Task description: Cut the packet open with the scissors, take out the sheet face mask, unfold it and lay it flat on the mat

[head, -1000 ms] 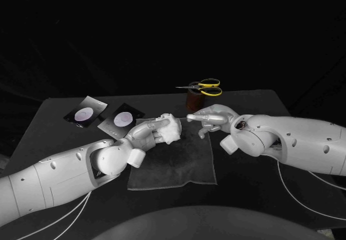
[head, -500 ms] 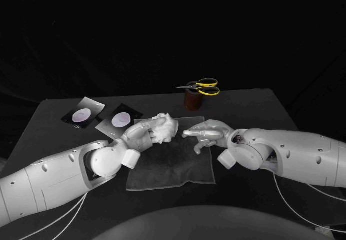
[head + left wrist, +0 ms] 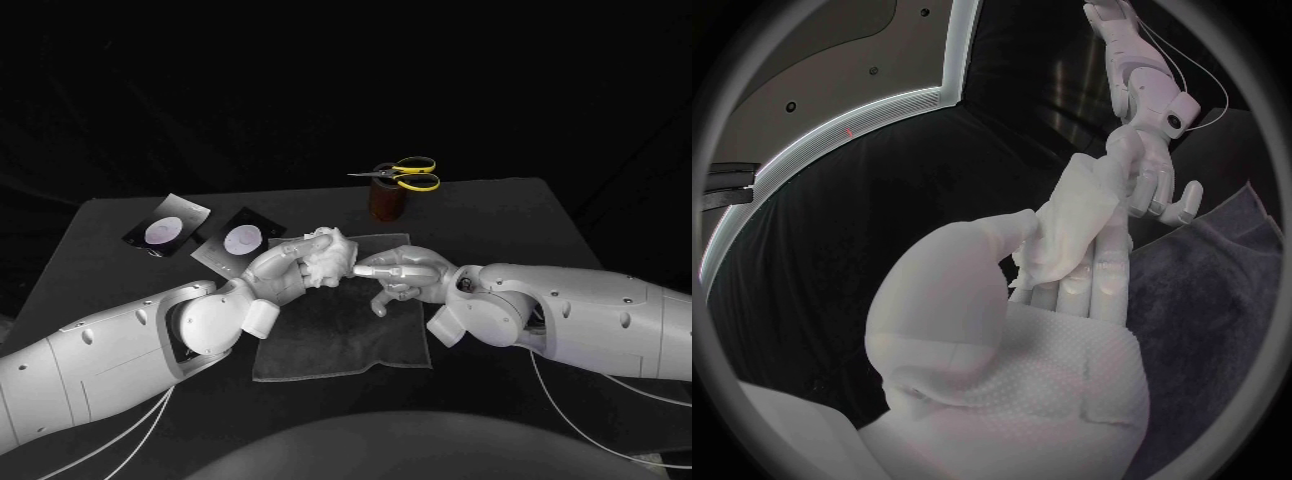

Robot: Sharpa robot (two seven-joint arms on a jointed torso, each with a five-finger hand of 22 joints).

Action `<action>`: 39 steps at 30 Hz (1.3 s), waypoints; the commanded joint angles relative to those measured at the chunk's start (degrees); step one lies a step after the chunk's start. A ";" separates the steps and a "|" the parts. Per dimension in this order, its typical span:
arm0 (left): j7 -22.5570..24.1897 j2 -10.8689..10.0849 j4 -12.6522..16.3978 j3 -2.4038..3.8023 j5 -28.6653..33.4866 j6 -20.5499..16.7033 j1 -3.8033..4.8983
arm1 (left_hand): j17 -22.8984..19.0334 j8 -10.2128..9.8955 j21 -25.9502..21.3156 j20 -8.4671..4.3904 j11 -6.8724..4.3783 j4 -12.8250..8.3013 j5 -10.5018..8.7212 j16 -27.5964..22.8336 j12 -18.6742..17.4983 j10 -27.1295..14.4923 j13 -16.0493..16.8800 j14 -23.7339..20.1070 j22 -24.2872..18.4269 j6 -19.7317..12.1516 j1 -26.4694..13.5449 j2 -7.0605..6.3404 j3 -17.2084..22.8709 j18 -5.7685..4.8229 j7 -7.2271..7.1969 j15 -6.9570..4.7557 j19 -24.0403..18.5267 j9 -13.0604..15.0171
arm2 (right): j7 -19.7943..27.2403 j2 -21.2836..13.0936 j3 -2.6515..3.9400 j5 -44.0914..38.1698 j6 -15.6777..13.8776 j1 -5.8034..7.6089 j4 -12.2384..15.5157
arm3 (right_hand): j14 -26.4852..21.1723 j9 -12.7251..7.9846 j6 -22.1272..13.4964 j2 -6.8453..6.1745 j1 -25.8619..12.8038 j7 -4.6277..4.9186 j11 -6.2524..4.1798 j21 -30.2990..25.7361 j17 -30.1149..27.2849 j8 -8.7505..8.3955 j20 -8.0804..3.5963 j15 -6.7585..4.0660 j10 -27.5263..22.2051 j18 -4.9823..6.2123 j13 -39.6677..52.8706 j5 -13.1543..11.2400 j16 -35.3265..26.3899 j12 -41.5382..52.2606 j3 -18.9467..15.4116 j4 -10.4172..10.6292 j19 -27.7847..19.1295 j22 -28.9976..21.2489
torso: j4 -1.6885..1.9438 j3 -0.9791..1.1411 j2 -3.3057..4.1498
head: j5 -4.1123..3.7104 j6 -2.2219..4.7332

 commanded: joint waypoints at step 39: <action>0.09 -0.36 -0.98 0.06 0.51 -0.31 0.03 | 4.59 0.71 2.83 -0.32 -0.07 -0.07 0.16 2.42 -0.23 0.61 0.05 0.76 1.69 0.36 -0.65 0.10 1.16 0.53 1.03 -0.34 0.61 -0.34 | 6.67 0.03 0.03 6.19 10.52 -0.16 0.79 | 1.32 0.27 11.46 8.15 8.09 -1.34 -0.92 3.82 5.78 4.18 -1.38 -1.12 3.28 0.60 4.21 -0.22 1.86 6.39 12.41 -11.71 -0.03 2.53 | -0.06 0.01 -0.02 | -0.11 0.01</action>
